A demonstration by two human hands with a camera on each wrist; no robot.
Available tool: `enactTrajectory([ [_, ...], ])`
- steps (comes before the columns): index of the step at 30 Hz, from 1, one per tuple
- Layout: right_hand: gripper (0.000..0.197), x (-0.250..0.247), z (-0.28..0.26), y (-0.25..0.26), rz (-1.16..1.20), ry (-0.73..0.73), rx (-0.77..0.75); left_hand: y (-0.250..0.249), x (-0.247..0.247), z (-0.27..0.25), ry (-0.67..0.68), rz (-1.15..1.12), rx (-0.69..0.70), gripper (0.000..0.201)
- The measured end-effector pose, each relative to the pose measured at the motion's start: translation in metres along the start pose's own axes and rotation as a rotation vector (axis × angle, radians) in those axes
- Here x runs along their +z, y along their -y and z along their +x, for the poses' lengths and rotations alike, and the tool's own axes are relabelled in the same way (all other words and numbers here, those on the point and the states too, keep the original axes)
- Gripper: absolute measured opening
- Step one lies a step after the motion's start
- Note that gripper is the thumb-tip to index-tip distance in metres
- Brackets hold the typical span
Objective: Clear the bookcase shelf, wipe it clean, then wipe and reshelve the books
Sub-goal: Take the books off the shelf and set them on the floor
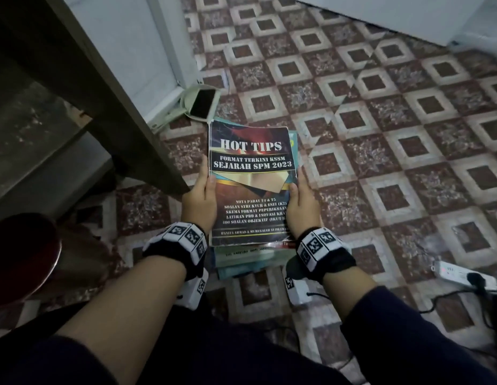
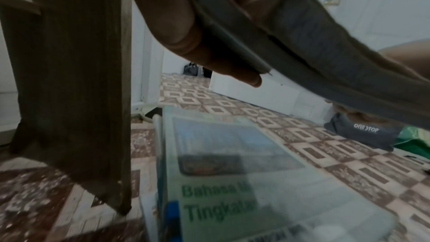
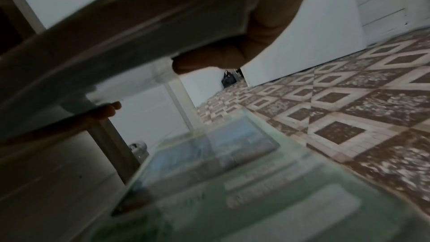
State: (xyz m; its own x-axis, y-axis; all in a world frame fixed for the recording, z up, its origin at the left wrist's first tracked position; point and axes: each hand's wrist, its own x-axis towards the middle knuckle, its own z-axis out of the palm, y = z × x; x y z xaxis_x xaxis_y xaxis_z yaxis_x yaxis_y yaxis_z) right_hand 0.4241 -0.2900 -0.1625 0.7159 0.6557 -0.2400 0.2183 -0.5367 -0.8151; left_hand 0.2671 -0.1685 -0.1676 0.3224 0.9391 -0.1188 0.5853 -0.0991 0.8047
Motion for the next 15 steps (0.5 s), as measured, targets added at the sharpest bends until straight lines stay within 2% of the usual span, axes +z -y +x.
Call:
enactTrajectory([
  [4, 0.05, 0.025, 0.017, -0.03, -0.126, 0.024, 0.025, 0.022, 0.016, 0.0, 0.033, 0.039, -0.081, 0.047],
  [12, 0.05, 0.046, 0.024, -0.063, -0.374, 0.127, 0.038, 0.05, 0.032, -0.005, 0.219, 0.197, -0.237, 0.054],
  [15, 0.05, 0.052, 0.029, -0.071, -0.477, 0.132, 0.032, 0.049, 0.039, -0.002, 0.183, 0.341, -0.223, 0.054],
])
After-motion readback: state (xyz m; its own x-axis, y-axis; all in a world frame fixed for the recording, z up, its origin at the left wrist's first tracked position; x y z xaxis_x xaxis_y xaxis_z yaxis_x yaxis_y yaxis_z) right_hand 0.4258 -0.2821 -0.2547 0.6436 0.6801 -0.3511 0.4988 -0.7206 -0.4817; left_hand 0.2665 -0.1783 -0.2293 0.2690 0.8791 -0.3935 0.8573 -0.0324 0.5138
